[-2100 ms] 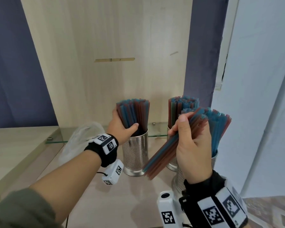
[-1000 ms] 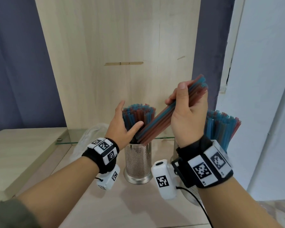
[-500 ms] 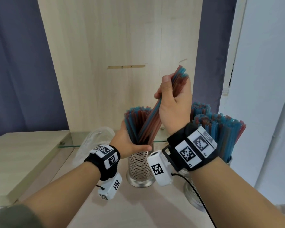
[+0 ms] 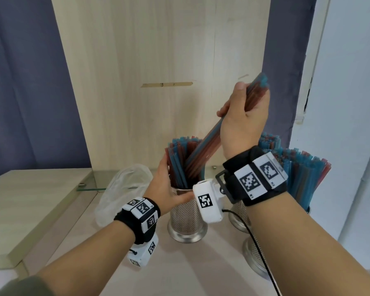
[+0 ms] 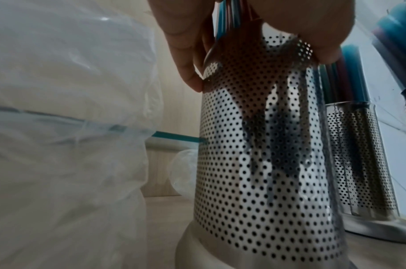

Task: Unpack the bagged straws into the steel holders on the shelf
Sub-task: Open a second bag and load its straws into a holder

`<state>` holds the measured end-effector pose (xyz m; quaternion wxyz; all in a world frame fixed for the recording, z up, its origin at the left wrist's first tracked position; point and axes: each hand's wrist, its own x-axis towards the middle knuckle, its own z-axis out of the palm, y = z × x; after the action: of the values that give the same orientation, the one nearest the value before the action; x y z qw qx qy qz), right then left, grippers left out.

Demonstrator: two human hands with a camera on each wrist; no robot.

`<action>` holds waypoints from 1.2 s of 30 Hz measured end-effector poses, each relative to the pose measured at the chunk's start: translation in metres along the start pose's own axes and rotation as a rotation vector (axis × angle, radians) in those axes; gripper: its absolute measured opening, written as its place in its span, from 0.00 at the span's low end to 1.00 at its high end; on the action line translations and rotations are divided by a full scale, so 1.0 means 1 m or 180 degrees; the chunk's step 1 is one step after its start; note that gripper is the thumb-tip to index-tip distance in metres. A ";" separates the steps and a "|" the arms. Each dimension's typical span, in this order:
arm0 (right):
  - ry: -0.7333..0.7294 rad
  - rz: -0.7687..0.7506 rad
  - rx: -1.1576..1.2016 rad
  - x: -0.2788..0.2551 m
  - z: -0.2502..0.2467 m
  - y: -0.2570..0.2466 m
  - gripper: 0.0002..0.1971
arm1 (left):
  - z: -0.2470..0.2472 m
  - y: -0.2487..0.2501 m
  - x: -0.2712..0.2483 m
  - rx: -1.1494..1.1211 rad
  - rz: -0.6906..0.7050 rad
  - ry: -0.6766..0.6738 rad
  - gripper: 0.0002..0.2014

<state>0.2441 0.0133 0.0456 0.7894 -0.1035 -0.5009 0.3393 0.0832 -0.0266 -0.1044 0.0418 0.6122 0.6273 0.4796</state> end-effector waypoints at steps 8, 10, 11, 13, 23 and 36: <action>-0.0564 0.0075 -0.0286 -0.006 0.006 0.024 0.06 | 0.003 -0.004 -0.001 -0.0032 0.0051 0.0084 0.64; -0.0825 0.0174 -0.0533 -0.019 0.000 0.037 0.06 | 0.005 -0.004 -0.002 -0.0026 0.0116 0.0156 0.63; -0.0893 0.0187 -0.0649 -0.025 -0.004 0.042 0.06 | 0.005 -0.005 -0.003 -0.0010 0.0137 0.0186 0.64; -0.0945 0.0143 -0.0862 -0.031 -0.008 0.052 0.06 | 0.006 -0.006 -0.004 -0.0003 0.0166 0.0237 0.66; -0.1248 -0.0405 -0.1481 -0.030 -0.023 0.053 0.34 | 0.006 -0.003 -0.008 0.0116 0.0196 0.0290 0.66; -0.1697 -0.0299 -0.1806 -0.039 -0.034 0.072 0.15 | 0.007 -0.002 -0.009 0.0181 0.0178 0.0306 0.65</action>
<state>0.2315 0.0481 -0.0348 0.5864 -0.2028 -0.7665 0.1658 0.0885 -0.0295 -0.1146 -0.0192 0.6068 0.6246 0.4913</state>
